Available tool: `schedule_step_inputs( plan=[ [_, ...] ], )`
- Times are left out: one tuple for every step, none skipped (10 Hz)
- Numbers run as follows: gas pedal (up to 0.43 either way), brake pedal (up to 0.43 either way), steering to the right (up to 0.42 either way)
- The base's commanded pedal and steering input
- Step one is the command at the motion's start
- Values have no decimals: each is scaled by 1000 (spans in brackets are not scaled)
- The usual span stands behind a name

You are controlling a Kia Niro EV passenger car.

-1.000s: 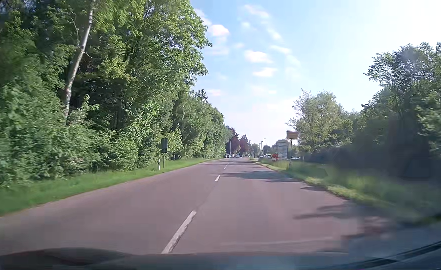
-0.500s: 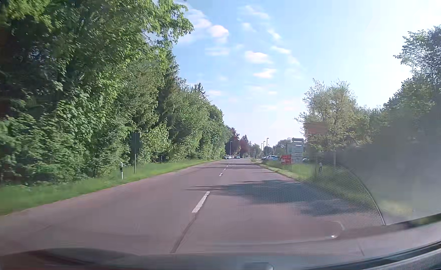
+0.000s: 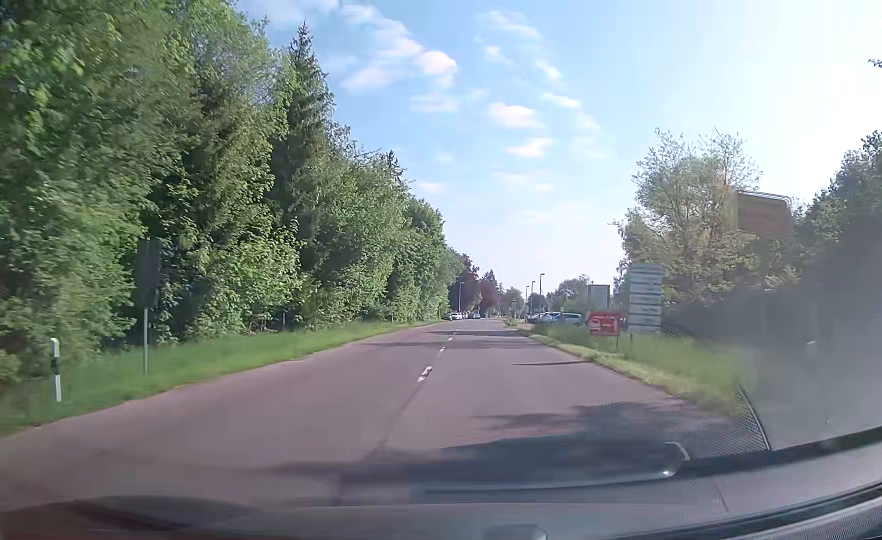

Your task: Follow the waypoints while adhering to traffic rules and regulations

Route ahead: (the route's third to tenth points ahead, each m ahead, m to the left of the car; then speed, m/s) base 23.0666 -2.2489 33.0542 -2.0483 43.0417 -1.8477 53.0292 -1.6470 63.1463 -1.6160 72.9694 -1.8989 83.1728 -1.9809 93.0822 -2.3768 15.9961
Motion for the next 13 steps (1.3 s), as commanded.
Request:
schedule_step_inputs(
  plan=[
    [87, 30, 2],
    [87, 30, 2],
    [59, 30, 3],
    [0, 30, 4],
    [0, 30, 5],
    [0, 30, 5],
    [0, 30, 5],
    [0, 24, 5],
    [0, 30, 5],
    [0, 30, 5],
    [0, 30, 5],
    [0, 30, 5],
    [0, 30, 5]
  ],
)
